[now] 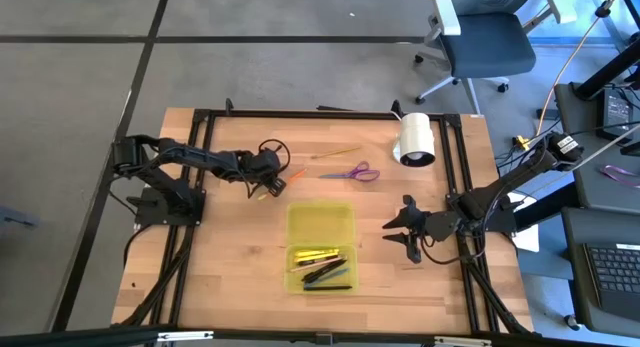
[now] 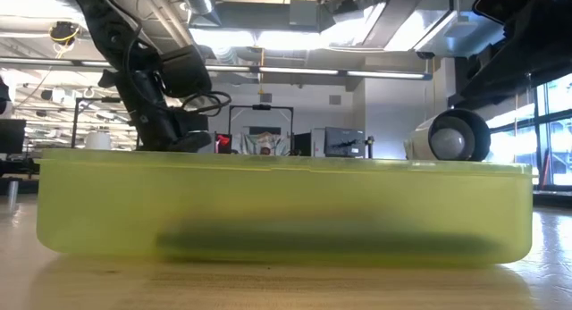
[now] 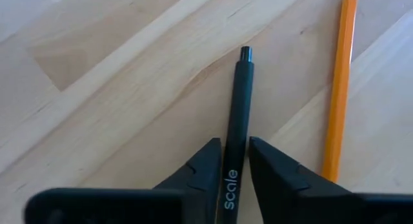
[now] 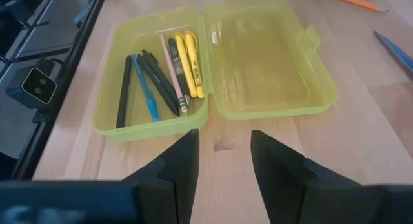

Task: Pick & place school supplies into a supply box
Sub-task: Put the black pen into the yellow supply box

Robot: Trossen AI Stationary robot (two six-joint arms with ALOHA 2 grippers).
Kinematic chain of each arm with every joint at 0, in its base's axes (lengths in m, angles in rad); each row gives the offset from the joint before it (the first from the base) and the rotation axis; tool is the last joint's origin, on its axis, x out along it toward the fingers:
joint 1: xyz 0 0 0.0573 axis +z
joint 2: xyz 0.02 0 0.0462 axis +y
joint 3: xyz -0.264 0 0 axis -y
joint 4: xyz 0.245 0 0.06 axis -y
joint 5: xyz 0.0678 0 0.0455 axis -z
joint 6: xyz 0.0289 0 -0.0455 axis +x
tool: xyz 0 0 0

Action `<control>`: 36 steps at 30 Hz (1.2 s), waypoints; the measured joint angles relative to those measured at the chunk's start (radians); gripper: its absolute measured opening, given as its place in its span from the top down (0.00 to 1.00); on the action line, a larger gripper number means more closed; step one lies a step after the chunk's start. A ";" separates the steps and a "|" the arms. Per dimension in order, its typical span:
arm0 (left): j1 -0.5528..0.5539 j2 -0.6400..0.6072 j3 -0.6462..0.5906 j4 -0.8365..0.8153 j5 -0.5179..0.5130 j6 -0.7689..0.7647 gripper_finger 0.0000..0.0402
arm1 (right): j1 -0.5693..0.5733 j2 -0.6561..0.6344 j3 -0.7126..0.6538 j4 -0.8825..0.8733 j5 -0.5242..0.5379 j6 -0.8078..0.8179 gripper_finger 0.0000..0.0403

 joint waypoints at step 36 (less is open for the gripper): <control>-0.578 -0.081 0.407 0.035 0.027 0.053 0.96 | 0.000 0.000 0.000 0.010 0.154 -0.071 0.64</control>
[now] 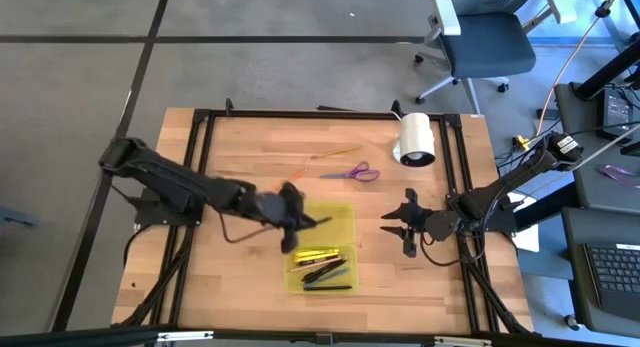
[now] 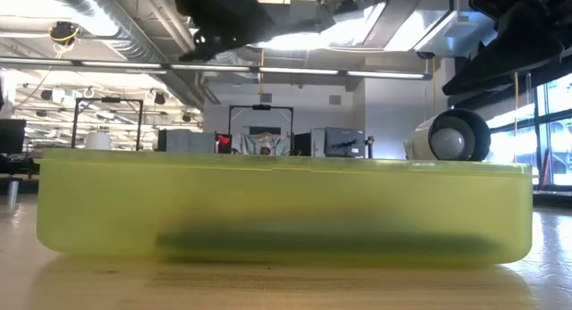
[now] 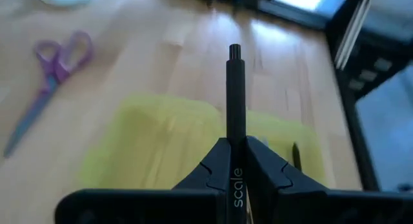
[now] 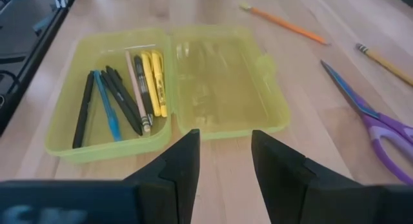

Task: Pick & place school supplies into a supply box
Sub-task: Put the black pen into the yellow supply box

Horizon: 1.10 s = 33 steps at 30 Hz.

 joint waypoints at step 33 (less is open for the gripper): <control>-0.094 0.576 0.320 -0.033 0.130 -0.174 0.89 | 0.000 0.000 0.000 -0.035 -0.008 -0.009 0.64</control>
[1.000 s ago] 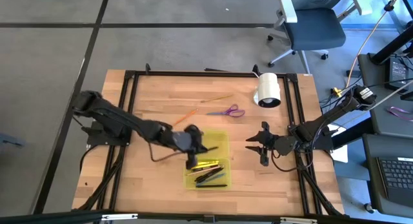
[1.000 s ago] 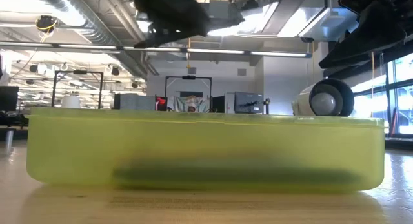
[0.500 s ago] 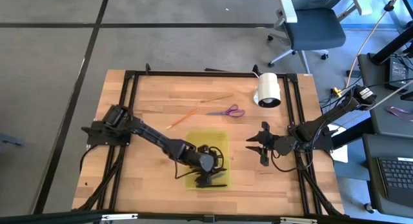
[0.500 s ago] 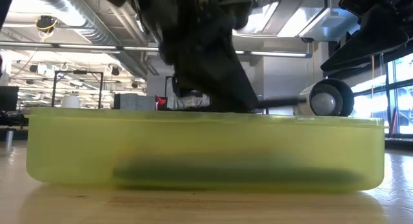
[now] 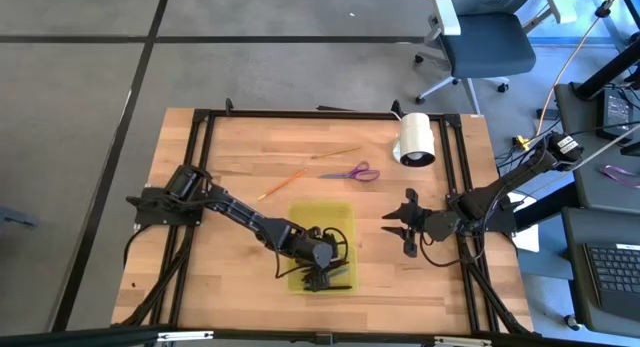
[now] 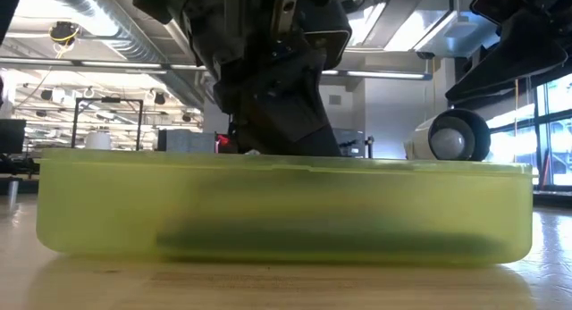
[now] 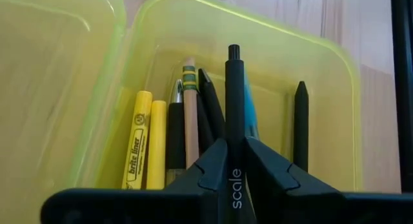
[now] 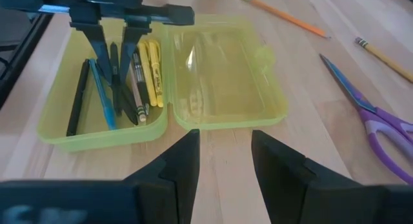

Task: Pick & place school supplies into a supply box
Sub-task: Put the black pen into the yellow supply box, then put the orange pencil into the yellow supply box

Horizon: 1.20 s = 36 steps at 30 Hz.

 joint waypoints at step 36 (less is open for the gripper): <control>0.166 -0.581 0.000 -0.604 -0.425 0.173 0.52 | 0.000 0.000 0.000 -0.030 0.037 0.013 0.64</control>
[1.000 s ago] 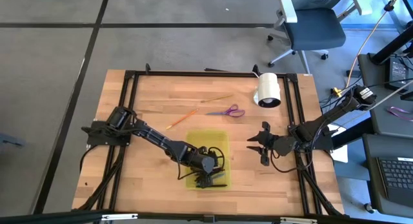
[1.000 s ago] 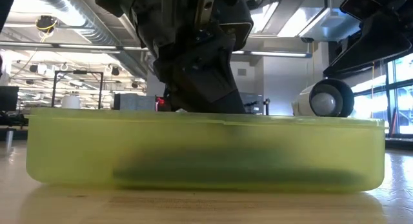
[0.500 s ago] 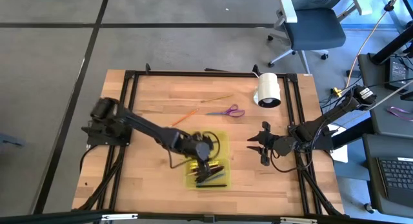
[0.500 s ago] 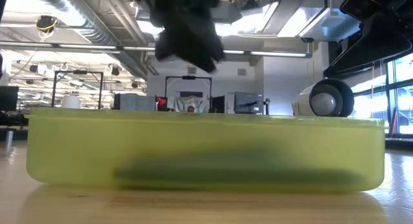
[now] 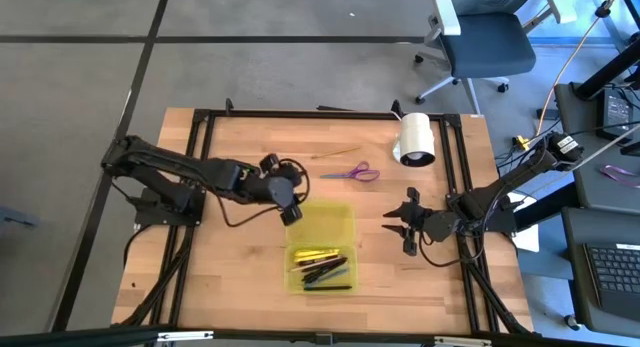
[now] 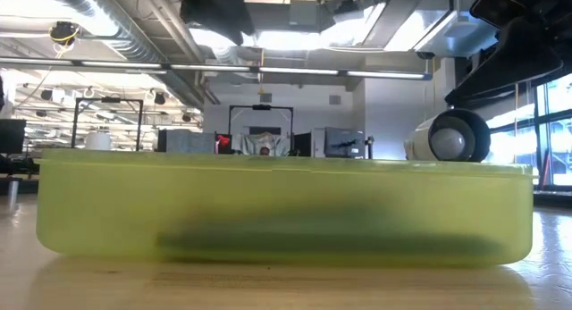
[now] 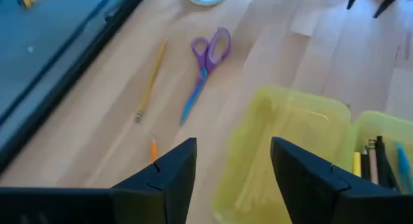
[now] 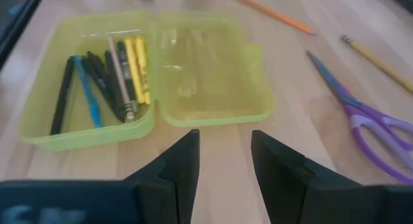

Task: Pick & place school supplies into a supply box
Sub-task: Put the orange pencil into the yellow supply box

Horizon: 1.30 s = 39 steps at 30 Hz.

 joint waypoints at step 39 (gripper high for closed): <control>0.346 -0.041 -0.421 -0.001 0.292 -0.103 0.52 | -0.233 0.000 0.000 0.015 -0.091 0.049 0.64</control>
